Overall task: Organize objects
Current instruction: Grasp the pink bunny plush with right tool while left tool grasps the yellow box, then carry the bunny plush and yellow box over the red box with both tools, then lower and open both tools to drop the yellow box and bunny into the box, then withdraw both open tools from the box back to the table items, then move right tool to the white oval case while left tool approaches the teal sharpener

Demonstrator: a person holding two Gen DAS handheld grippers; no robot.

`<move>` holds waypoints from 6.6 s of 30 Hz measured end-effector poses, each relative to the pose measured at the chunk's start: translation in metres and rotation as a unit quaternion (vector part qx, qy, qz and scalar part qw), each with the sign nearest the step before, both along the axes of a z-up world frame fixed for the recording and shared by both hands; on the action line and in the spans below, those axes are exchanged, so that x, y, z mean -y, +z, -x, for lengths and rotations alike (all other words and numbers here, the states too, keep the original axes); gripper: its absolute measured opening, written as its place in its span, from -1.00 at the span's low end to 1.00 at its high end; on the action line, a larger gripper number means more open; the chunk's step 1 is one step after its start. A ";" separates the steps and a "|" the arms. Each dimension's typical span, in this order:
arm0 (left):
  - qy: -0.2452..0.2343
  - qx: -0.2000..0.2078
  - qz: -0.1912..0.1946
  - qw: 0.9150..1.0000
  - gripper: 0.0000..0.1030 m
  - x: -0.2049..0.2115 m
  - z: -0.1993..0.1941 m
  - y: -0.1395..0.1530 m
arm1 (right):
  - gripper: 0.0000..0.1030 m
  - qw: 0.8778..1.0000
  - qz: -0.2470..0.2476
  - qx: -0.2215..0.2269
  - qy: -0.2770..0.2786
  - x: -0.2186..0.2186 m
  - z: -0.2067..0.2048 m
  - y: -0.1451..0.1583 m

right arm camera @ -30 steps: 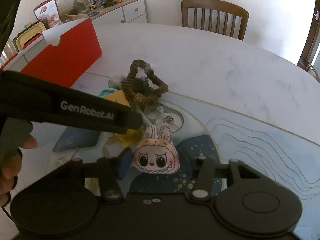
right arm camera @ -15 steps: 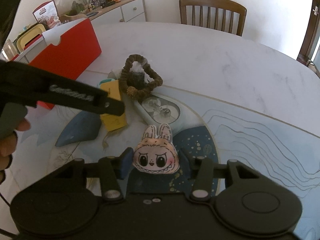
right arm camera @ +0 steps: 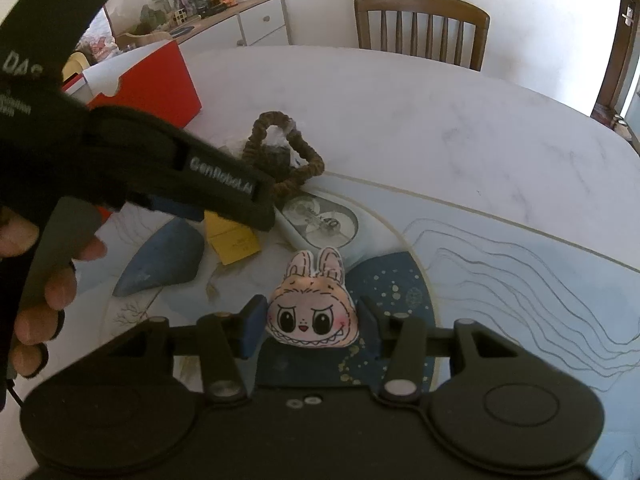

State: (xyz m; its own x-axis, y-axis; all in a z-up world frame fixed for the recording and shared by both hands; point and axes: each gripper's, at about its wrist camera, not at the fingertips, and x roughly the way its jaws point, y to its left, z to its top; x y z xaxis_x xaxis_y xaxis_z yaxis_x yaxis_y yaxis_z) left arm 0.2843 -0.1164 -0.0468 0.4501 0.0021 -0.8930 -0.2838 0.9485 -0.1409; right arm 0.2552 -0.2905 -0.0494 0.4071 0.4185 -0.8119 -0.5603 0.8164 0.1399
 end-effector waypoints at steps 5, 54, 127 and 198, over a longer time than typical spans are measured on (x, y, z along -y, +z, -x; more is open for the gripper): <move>-0.011 0.006 -0.006 1.000 -0.02 -0.002 0.006 0.000 | -0.07 1.000 -0.003 -0.004 -0.006 0.002 0.000 -0.001; -0.106 0.185 0.045 0.976 -0.44 -0.166 0.121 0.140 | -0.12 0.998 -0.044 0.052 -0.017 -0.138 0.063 0.113; -0.060 0.128 -0.056 0.988 0.23 -0.298 0.116 0.102 | 0.37 0.999 -0.036 0.024 0.020 -0.291 0.043 0.098; -0.119 0.123 -0.067 0.983 1.00 -0.029 0.038 0.025 | 0.76 0.997 0.016 0.071 -0.006 0.002 -0.002 0.037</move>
